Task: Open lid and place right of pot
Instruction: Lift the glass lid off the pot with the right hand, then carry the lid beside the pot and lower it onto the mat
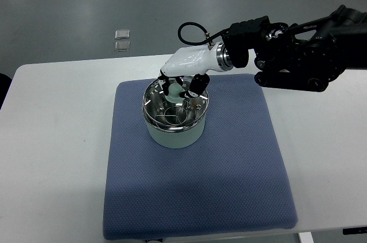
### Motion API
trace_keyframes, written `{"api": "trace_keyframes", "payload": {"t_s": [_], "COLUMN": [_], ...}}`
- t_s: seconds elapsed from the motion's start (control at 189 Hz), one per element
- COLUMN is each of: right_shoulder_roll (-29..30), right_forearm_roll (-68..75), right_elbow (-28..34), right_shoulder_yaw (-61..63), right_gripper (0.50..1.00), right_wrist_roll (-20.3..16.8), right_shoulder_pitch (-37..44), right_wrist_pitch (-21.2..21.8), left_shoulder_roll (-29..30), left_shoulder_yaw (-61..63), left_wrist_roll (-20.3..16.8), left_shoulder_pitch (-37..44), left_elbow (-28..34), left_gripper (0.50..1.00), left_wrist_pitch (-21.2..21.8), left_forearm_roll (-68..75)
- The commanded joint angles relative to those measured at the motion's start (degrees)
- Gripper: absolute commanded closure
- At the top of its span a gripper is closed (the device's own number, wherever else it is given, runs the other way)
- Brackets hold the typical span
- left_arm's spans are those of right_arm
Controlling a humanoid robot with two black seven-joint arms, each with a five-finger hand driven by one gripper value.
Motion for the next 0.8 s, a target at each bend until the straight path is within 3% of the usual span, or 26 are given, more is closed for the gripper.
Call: {"api": "trace_keyframes", "payload": {"t_s": [0.0,0.222,0.793], "right_shoulder_roll": [-1.1,-4.1,-20.1], "right_forearm_roll": [0.1,0.1,-4.0], "right_elbow": [1.0,3.0,9.5], "right_shoulder_yaw": [-0.1,-0.1,-2.4], "right_gripper": [1.0,1.0,1.0], "right_wrist_roll": [0.0,0.0,0.3], "right_shoulder_pitch": [1.3,2.5,1.9], "right_wrist_pitch": [0.0,0.0,-1.4], "left_shoulder_roll": [0.0,0.0,0.0], "left_shoulder_yaw": [0.0,0.0,0.0], "left_wrist_roll": [-0.1,0.0,0.0], "left_shoulder_pitch": [0.0,0.0,0.0], "left_elbow": [0.0,0.0,0.0], "left_gripper": [0.5,0.5,0.5], "left_wrist_pitch": [0.0,0.0,0.0], "left_forearm_roll": [0.0,0.0,0.0]}}
